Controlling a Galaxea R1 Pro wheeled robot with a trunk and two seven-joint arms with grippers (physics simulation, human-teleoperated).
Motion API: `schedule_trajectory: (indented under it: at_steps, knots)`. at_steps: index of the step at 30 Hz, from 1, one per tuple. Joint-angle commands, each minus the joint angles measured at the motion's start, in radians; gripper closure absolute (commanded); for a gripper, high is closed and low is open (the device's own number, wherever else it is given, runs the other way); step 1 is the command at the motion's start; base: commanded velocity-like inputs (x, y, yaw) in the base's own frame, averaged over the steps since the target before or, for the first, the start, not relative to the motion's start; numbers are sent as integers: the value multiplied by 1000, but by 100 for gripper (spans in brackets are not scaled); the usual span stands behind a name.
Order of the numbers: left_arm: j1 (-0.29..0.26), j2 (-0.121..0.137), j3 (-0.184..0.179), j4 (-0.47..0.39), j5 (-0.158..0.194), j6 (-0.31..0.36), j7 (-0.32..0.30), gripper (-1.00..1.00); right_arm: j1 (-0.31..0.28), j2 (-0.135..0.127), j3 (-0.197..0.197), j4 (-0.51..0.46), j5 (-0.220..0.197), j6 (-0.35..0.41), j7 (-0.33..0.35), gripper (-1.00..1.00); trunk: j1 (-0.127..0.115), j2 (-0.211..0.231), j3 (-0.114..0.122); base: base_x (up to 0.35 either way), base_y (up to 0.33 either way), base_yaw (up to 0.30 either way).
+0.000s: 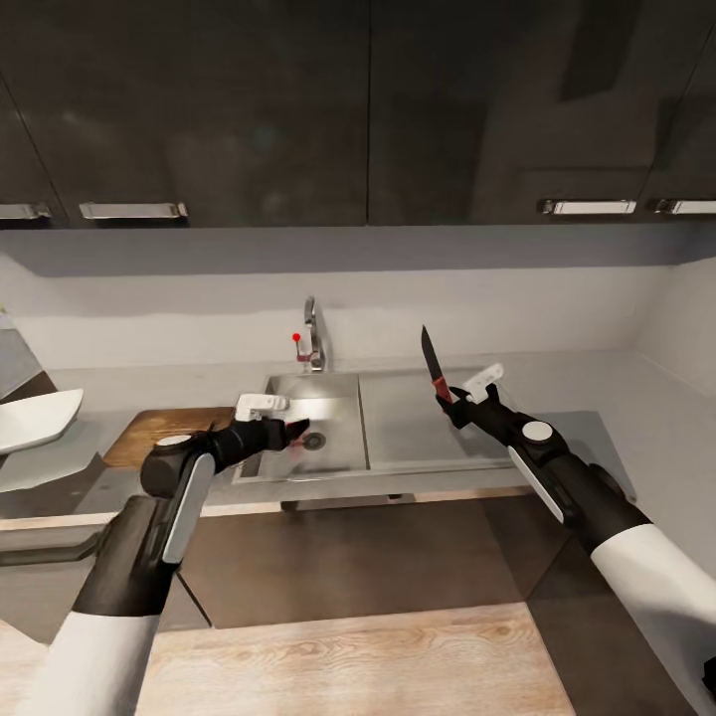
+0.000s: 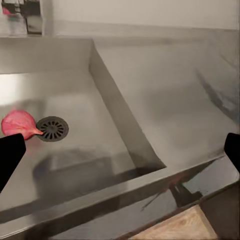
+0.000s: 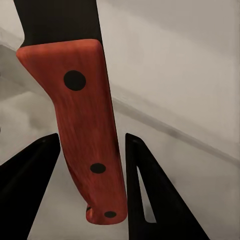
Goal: In the kitchen, take the Vidalia onion out of the sink, dice it on the chopping board with the paring knife, put the diced onion into the bowl on the countertop, then place both the paring knife and the chopping board into the sink.
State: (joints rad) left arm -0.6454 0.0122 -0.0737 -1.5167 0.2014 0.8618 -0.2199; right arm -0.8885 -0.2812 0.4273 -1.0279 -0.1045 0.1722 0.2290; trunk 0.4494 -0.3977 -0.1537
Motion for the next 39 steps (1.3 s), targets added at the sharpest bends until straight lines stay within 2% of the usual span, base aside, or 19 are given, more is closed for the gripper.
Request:
schedule_trajectory:
  at_steps: [1, 3, 4, 5, 7, 8, 9, 15, 21, 27, 31, 39]
  knots:
    - [-28, 0, 0, 43, 7, 10, 1, -100, -1, -1, 2, -1, -11, 6, 0, 100, 1, -2, -2, 0, 0, 0]
    - [-82, 1, 2, 166, 11, 13, 1, -100, -1, -1, 2, -1, -11, 6, 0, 100, 1, -2, -2, 0, 0, 0]
    - [-116, 0, 5, 258, 12, 8, 0, -100, -1, -1, 2, -1, -11, 7, -1, 100, 1, -2, -2, 0, 0, 0]
    - [-131, 0, 6, 306, 13, -3, 0, -100, -1, -1, 2, -1, -11, 7, -1, 100, 1, -2, -2, 0, 0, 0]
    - [-145, 1, 7, 344, 14, -32, -2, -100, -1, -1, -2, -1, -11, 7, -1, 100, 1, -2, -2, 0, 0, 0]
    - [-154, 3, 8, 328, 15, -77, -2, -100, -1, -1, -21, -1, -11, 7, -2, 100, 1, -2, -2, 0, 0, 0]
    - [-156, 5, 8, 312, 16, -85, -2, -100, -1, -1, -31, -1, -11, 7, -2, 100, 1, -2, -2, 0, 0, 0]
    - [-158, 15, 8, 255, 16, -94, 0, -100, -1, -1, -60, -1, -11, 7, -2, 100, 1, -2, -2, 0, 0, 0]
    - [-158, 18, 8, 233, 16, -75, 0, -100, -1, -1, -65, -1, -11, 7, -2, 100, 1, -2, -2, 0, -21, 0]
    - [-158, 16, 7, 212, 15, -38, 1, -100, -1, -1, -79, -1, -11, 7, -2, 100, 1, -2, -2, 72, -232, 154]
    - [-157, 21, 8, 217, 15, -13, 1, -100, -1, -1, -86, -1, -11, 7, -2, 100, 1, -2, -2, 165, -277, 114]
    - [-157, 23, 8, 229, 15, -8, 2, -100, -1, -1, -87, -1, -11, 7, -2, 100, 1, -2, -2, 257, -233, 13]
